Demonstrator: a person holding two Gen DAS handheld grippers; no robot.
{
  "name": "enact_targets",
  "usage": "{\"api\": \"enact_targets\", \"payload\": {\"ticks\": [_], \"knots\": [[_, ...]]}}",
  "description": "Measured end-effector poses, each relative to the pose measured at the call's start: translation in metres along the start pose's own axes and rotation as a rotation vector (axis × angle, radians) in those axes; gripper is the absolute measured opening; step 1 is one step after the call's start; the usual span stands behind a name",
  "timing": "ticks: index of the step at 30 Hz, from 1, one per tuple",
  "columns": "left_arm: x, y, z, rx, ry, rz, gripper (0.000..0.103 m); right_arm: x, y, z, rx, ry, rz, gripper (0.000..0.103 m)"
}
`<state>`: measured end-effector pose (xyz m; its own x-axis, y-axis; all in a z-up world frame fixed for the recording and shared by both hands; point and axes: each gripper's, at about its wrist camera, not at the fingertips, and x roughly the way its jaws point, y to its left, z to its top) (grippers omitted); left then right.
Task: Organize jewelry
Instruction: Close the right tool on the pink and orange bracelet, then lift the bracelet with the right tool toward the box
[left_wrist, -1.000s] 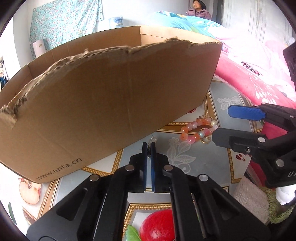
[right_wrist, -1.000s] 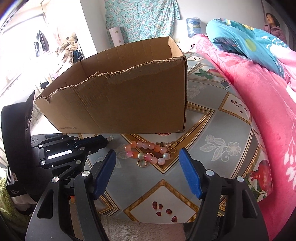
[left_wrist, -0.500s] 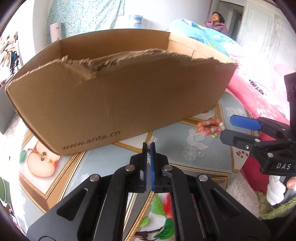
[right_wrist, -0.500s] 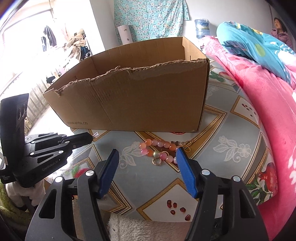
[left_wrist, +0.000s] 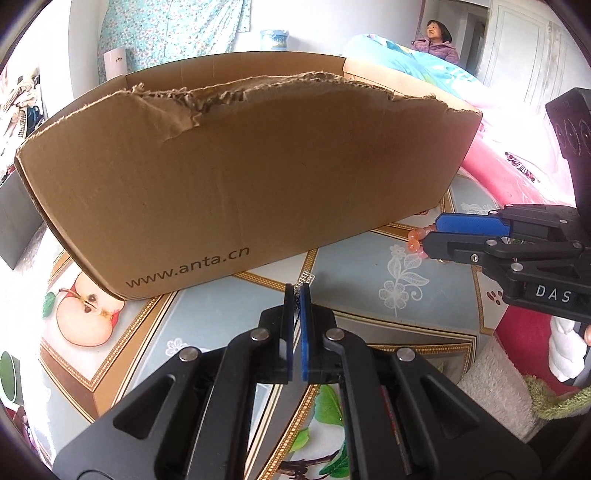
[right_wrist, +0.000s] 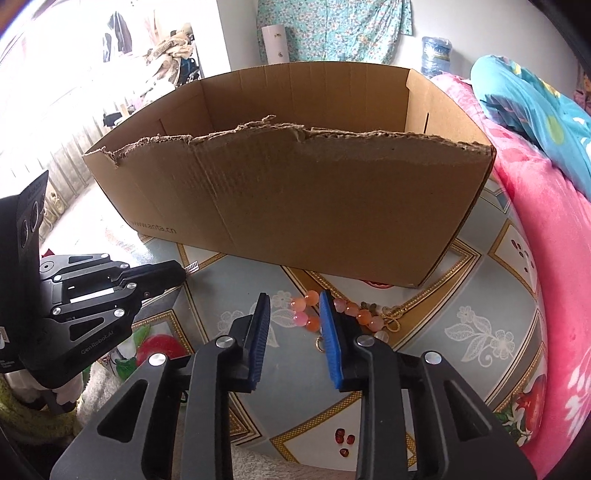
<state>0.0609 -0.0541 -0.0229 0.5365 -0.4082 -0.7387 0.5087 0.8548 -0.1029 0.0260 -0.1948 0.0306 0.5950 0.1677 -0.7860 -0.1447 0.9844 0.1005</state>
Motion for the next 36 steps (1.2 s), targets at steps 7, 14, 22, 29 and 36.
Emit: {"api": "enact_targets", "payload": {"ticks": [7, 14, 22, 29, 36], "knots": [[-0.001, -0.002, -0.002, 0.019, -0.007, -0.001, 0.002, 0.011, 0.007, 0.001, -0.037, 0.032, -0.020, 0.023], [-0.002, -0.003, -0.003, 0.014, -0.012, 0.002, 0.002, 0.025, 0.008, 0.004, -0.072, 0.067, -0.068, 0.012], [-0.001, -0.002, -0.002, 0.012, -0.011, 0.007, 0.002, -0.004, -0.031, 0.018, 0.082, -0.001, -0.025, 0.009], [-0.002, 0.001, -0.001, 0.005, -0.014, 0.014, 0.002, -0.036, -0.074, 0.024, 0.242, -0.066, 0.043, 0.009], [-0.006, 0.007, -0.004, -0.007, -0.014, 0.029, 0.002, -0.043, -0.054, 0.033, 0.224, -0.073, 0.188, 0.009]]}}
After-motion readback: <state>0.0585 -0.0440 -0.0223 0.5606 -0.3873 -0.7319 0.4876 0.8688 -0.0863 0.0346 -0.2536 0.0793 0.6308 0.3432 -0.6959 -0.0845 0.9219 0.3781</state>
